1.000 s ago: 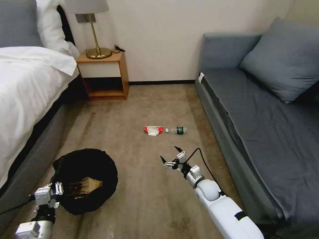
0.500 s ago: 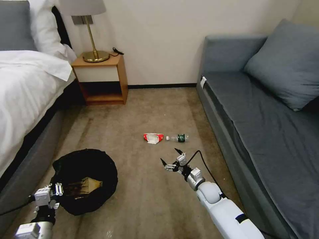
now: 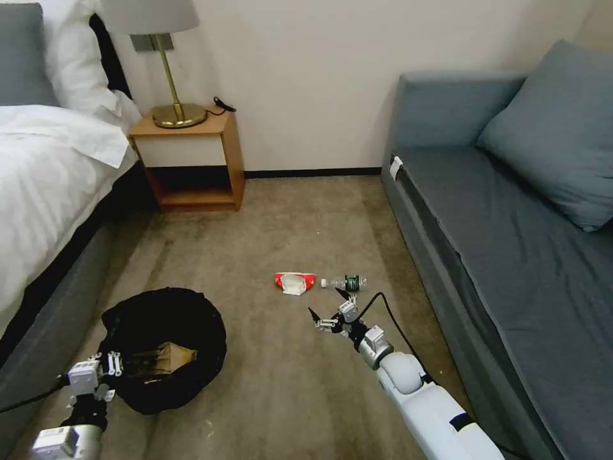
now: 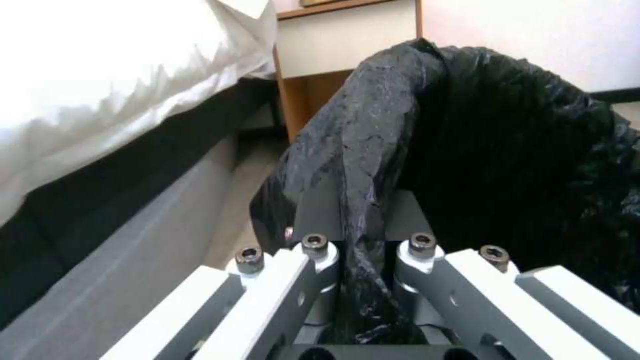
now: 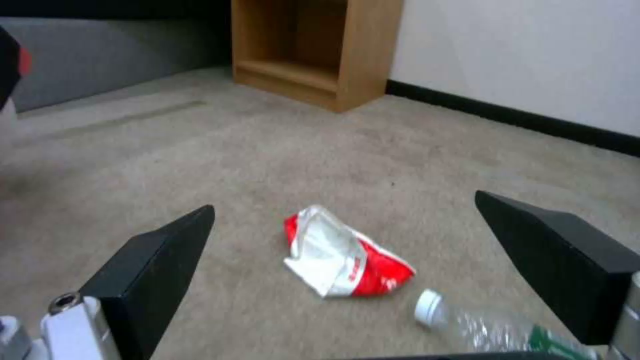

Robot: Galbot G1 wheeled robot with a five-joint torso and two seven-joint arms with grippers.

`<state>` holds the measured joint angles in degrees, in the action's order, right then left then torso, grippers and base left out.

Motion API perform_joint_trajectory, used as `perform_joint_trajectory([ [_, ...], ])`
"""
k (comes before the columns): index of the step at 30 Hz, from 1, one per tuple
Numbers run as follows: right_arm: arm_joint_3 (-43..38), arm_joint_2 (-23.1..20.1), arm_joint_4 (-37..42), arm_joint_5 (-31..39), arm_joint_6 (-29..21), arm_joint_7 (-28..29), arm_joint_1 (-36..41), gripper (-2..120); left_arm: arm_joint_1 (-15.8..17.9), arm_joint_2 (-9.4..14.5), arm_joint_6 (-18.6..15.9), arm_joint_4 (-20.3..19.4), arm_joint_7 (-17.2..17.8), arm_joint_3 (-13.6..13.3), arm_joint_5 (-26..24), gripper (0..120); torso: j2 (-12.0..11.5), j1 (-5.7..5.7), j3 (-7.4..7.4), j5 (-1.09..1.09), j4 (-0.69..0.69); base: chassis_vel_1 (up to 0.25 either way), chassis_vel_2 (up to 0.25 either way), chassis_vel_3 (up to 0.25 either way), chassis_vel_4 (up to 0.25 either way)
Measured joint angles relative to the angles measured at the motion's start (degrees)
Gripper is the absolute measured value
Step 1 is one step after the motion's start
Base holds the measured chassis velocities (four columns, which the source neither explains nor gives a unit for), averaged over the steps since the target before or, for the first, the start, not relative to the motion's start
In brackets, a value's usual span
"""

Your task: Pick up the trash bin, then pick up the garbage on the floor and place it into the trash bin.

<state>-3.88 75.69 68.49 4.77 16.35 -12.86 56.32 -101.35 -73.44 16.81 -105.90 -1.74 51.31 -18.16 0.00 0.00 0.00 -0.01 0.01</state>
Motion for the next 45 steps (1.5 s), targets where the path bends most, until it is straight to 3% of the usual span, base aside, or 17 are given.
perform_joint_trajectory([
  [34,4.06,1.17,-3.40,-0.98,1.39,-1.28,-2.85,100,1.86,0.72,-0.09,2.81,-0.60,-0.19,-2.09,6,0.00,0.00,0.01,0.01,0.01,-0.137,0.135,0.137,-0.137],
  [45,9.31,-0.44,-3.20,0.60,-1.99,-3.24,-7.83,100,1.47,1.01,-0.23,2.48,-0.60,0.51,-2.42,6,0.00,0.00,0.00,0.01,-0.01,-0.022,0.023,0.029,-0.018],
])
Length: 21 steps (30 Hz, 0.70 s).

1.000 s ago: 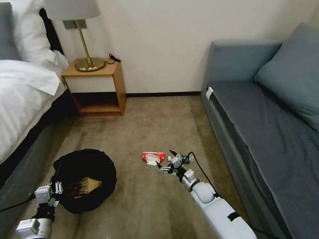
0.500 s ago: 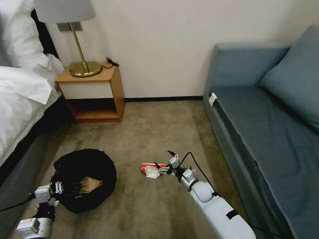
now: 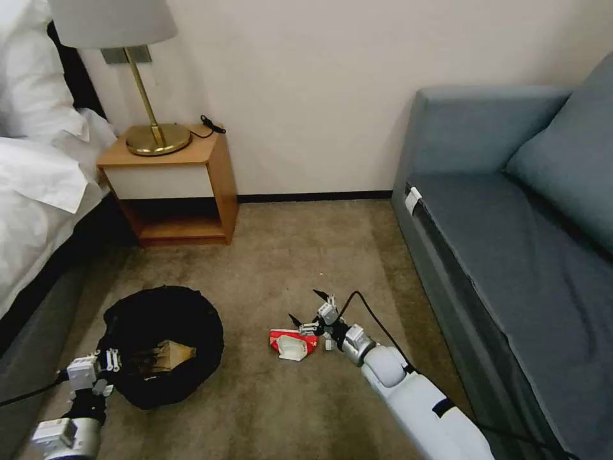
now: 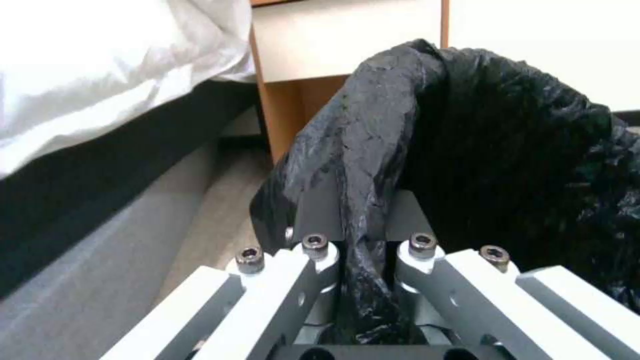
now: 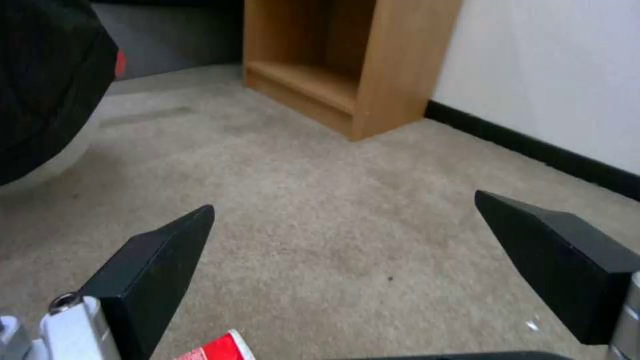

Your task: Pick up the trash bin, then pick up the garbage on the floor and place it into the trash bin.

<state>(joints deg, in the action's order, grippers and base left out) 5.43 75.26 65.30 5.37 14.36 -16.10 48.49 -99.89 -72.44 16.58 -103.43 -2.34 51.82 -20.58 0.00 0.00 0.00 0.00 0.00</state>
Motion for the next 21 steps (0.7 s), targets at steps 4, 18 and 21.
perform_joint_trajectory([
  [4,1.45,-0.21,-0.86,1.37,-2.72,-1.82,-2.43,100,-0.32,0.09,0.00,-0.27,0.00,0.49,-0.05,6,0.00,0.00,0.00,0.01,0.00,0.000,0.000,0.000,0.000],
  [18,5.98,5.06,-15.92,-1.05,-11.66,-17.99,-12.05,100,-2.00,-0.26,-0.06,-2.19,0.24,1.62,-0.14,6,0.00,0.00,0.00,0.01,0.00,0.000,0.000,0.000,0.000],
  [21,6.64,5.41,-16.32,-1.67,-12.54,-18.50,-11.78,100,-2.12,-0.45,0.00,-2.07,0.25,1.62,0.11,6,0.00,0.00,0.00,0.01,0.00,0.000,0.000,0.000,0.000],
])
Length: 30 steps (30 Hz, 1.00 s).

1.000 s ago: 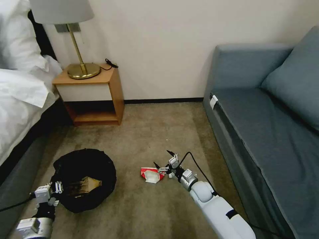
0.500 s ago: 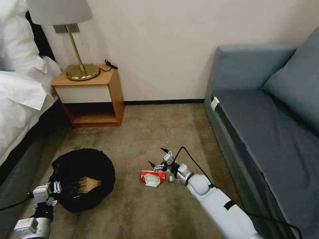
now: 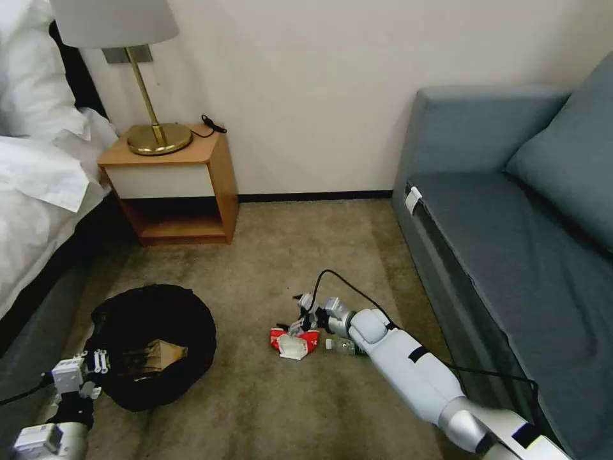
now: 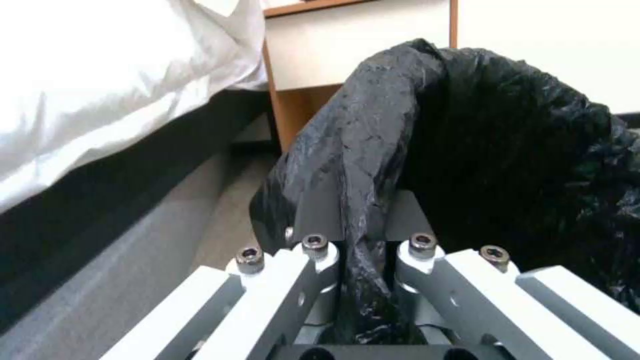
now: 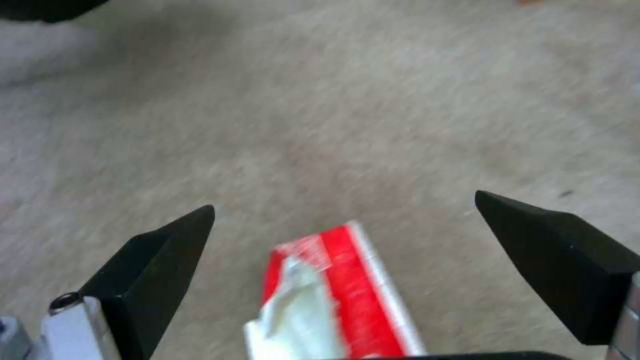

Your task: Pick up the trash bin, then pick up the garbage on the floor and place it into the trash bin.

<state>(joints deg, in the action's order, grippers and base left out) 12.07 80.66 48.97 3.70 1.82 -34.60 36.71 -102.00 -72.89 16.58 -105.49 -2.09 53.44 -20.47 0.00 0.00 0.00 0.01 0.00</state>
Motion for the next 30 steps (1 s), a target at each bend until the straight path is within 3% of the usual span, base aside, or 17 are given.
perform_joint_trajectory([
  [11,-1.24,3.69,-6.68,-7.79,1.93,-0.35,0.36,100,-0.08,-0.48,0.16,0.45,0.00,-0.15,0.27,6,0.00,0.00,0.00,0.00,0.00,0.000,0.000,0.000,0.000],
  [20,-4.13,5.71,-12.25,-12.86,4.16,2.73,-0.12,100,-0.06,-0.51,0.20,0.62,0.00,-0.15,0.15,6,0.00,0.00,0.00,0.00,0.00,0.000,0.000,0.000,0.000],
  [22,-4.33,5.76,-12.45,-12.88,4.28,2.89,-0.12,97,-0.04,-0.51,0.22,0.70,0.00,-0.15,0.15,6,0.00,0.00,0.00,0.00,0.00,0.000,0.000,0.000,0.000],
  [29,-5.13,5.48,-12.42,-12.88,5.27,2.95,0.73,66,0.13,-0.54,0.29,0.82,0.00,-0.47,0.14,6,0.00,0.00,0.00,-0.01,0.00,0.000,0.000,0.000,0.000],
  [30,-5.13,5.48,-12.42,-12.88,5.27,2.95,0.73,66,0.13,-0.54,0.29,0.82,0.00,-0.47,0.14,6,0.00,0.00,0.00,-0.01,0.00,0.000,0.000,0.000,0.000],
])
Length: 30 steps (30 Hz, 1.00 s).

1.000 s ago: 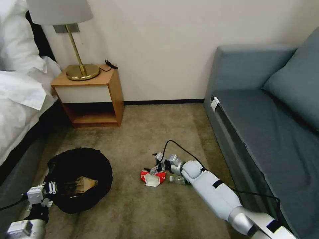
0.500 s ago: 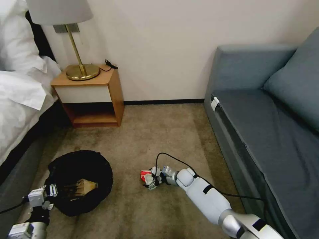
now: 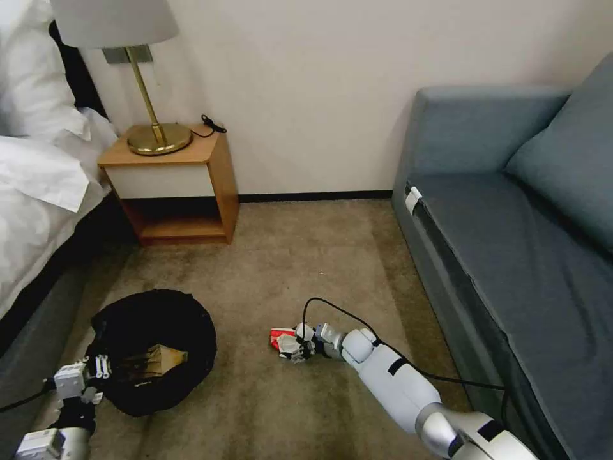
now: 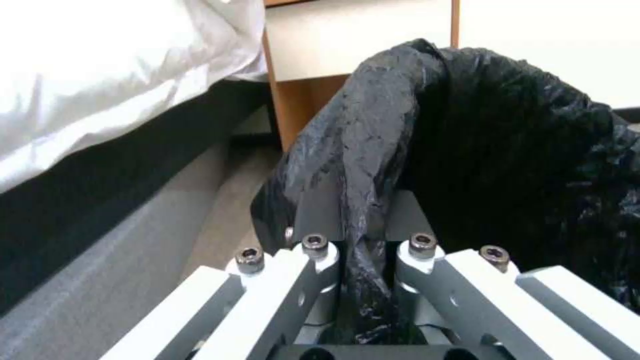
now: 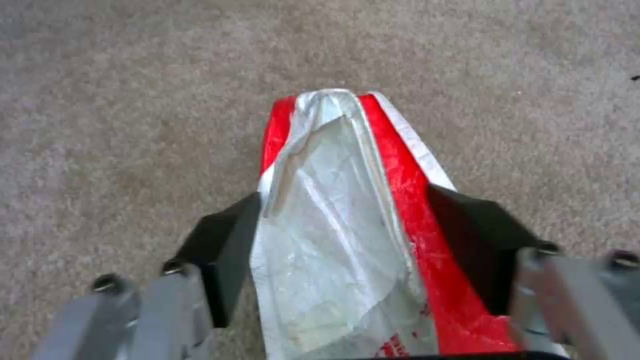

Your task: Pick up the trash bin, then pick up the garbage on the floor and place it into the trash bin.

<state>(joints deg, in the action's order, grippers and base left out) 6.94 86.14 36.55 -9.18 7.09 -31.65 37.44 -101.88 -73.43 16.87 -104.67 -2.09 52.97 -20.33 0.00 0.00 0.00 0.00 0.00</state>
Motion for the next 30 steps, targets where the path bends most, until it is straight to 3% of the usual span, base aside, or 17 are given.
perform_joint_trajectory([
  [4,-0.57,0.00,0.06,0.10,0.44,-0.17,0.42,50,-0.10,-0.08,0.08,0.01,0.00,-0.13,0.07,6,0.00,0.00,0.00,0.00,0.00,0.000,0.000,0.000,0.000],
  [6,-0.62,0.00,0.10,0.21,0.46,-0.20,0.45,49,-0.11,-0.08,0.10,0.01,0.00,-0.13,0.07,6,0.00,0.00,0.00,0.00,0.00,0.000,0.000,0.000,0.000],
  [8,-1.08,0.00,0.17,0.57,0.73,-0.41,0.58,35,-0.24,-0.09,0.30,0.01,-0.03,-0.15,0.13,6,0.00,0.00,0.00,0.00,0.00,0.000,0.000,0.000,0.000],
  [10,-1.18,-0.01,0.18,0.58,0.87,-0.49,0.64,33,-0.25,-0.09,0.36,0.03,-0.04,-0.14,0.15,6,0.00,0.00,0.00,0.00,0.00,0.000,0.000,0.000,0.000],
  [12,-1.33,-0.07,0.30,0.61,1.31,-0.68,0.94,20,-0.26,-0.09,0.48,0.07,-0.05,-0.14,0.18,6,0.00,0.00,0.00,0.00,0.00,0.000,0.000,0.000,0.000],
  [18,-1.97,0.02,0.42,0.64,2.39,-0.48,1.60,0,-0.26,-0.09,0.55,0.07,-0.06,-0.24,0.33,6,0.00,0.00,0.00,0.00,0.00,0.000,0.000,0.000,0.000],
  [30,-2.74,-0.81,4.23,3.50,3.58,-0.42,2.39,0,-0.29,-0.11,0.58,-0.30,-0.11,-0.34,0.47,6,0.00,0.00,0.00,0.00,0.00,0.000,0.000,0.000,0.000],
])
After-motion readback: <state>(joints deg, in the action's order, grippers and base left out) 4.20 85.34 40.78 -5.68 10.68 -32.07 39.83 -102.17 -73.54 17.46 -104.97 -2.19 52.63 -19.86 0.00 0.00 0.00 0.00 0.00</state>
